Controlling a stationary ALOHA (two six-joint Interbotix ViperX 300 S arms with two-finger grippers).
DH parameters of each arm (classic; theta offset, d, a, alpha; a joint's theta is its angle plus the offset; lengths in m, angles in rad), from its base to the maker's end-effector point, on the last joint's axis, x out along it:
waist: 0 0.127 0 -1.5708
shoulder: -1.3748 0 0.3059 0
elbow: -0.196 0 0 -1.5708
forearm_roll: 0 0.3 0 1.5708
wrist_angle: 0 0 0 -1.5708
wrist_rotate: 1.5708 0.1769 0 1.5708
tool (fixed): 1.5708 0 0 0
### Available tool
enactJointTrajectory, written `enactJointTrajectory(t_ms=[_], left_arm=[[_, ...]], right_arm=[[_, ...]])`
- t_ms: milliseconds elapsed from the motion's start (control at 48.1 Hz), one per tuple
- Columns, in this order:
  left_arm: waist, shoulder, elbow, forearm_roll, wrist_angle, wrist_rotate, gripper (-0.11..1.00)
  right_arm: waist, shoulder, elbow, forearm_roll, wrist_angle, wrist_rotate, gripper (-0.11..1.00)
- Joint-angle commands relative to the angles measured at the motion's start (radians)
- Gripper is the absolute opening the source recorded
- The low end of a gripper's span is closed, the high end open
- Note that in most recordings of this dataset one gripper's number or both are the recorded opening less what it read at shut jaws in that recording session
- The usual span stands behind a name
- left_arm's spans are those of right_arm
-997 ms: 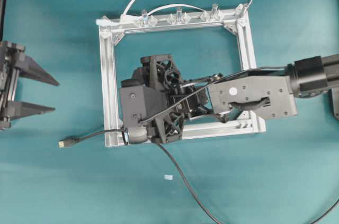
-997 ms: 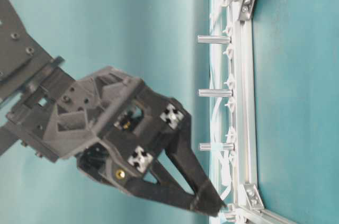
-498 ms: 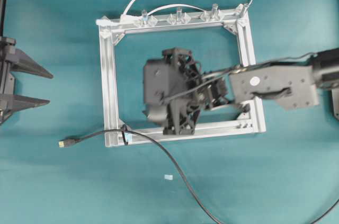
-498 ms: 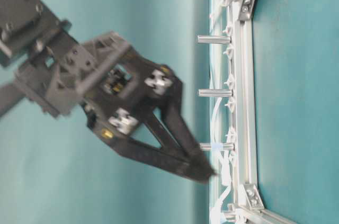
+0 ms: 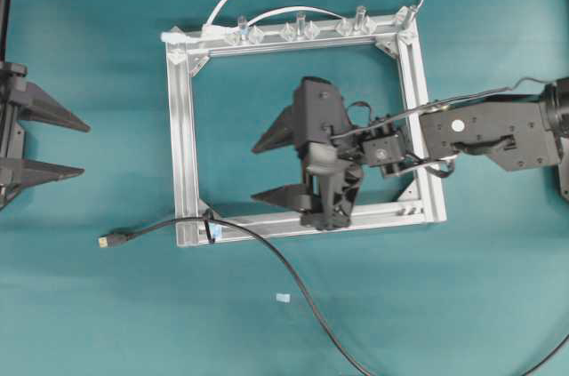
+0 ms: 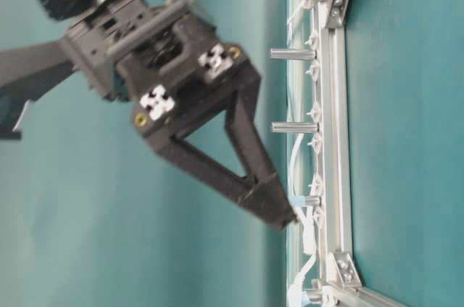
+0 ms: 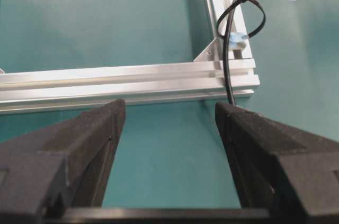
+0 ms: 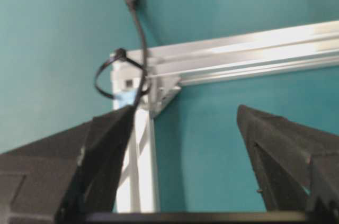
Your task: Insert the wire through the string loop located on the left side.
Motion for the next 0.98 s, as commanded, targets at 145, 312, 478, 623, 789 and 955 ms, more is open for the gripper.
enactJointTrajectory(t_ms=[145,312,478,623,789,955], left_arm=[[0.005,0.005,-0.006,-0.002,-0.011,0.005,0.71],[0.005,-0.008,-0.002,-0.002,-0.048,0.005,0.71],[0.003,-0.051,0.021,-0.002,-0.086,0.003,0.71],[0.005,-0.1,0.048,-0.002,-0.126,0.003,0.71],[0.005,-0.114,0.055,-0.002,-0.156,0.005,0.71],[0.005,-0.107,0.055,0.0,-0.173,0.006,0.71]], right_arm=[[-0.029,-0.04,0.06,0.002,-0.163,0.0,0.82],[-0.054,-0.041,0.08,-0.005,-0.218,-0.009,0.82],[-0.066,-0.041,0.081,-0.005,-0.225,-0.035,0.82],[-0.078,-0.041,0.081,-0.005,-0.225,-0.072,0.82],[-0.087,-0.046,0.078,-0.005,-0.225,-0.13,0.82],[-0.095,-0.069,0.084,-0.005,-0.225,-0.146,0.82]])
